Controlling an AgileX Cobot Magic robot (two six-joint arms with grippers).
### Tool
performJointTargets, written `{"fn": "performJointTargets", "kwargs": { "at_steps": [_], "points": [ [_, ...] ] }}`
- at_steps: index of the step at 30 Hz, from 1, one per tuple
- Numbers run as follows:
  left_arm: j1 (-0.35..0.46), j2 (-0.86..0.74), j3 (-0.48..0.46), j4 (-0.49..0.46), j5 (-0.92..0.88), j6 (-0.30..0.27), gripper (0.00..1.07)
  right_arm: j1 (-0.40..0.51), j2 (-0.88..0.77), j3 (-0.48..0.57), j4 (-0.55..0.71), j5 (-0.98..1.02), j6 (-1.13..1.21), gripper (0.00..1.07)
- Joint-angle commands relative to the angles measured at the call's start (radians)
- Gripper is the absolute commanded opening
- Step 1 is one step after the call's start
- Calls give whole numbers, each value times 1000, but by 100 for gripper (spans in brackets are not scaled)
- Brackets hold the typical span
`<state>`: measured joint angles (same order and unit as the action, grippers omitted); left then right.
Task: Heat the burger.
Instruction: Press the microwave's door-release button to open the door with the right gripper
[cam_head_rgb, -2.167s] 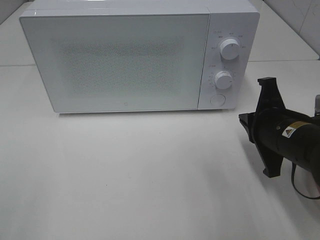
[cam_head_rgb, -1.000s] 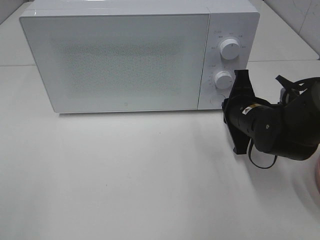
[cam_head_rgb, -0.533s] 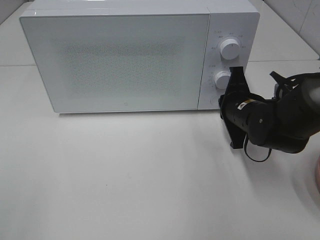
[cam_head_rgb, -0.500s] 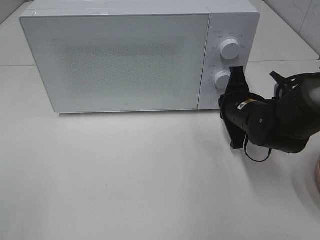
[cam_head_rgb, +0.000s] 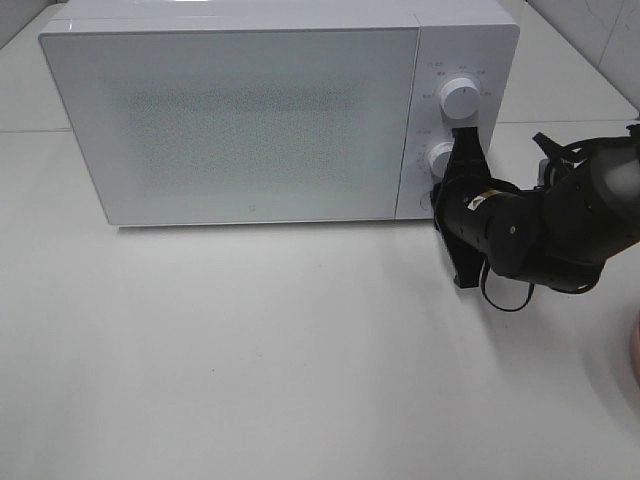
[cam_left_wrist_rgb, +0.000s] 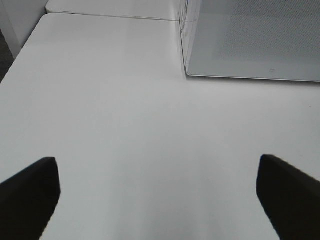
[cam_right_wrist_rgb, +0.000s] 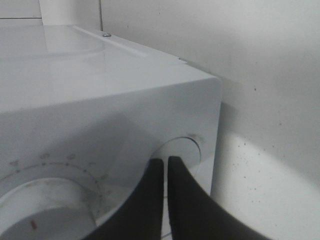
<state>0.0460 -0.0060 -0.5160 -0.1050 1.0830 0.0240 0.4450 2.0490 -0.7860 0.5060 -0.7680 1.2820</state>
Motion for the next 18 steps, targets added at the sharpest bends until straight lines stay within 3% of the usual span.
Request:
{"fn": "performJointTargets", "kwargs": {
  "at_steps": [1,18],
  "points": [
    [3,-10,2,-1,-16,0,100,-4,6,-12,-16,-1,-3,0],
    [3,-10,2,-1,-16,0,100,-6,17,-55,12,-116,-19,0]
  ]
}}
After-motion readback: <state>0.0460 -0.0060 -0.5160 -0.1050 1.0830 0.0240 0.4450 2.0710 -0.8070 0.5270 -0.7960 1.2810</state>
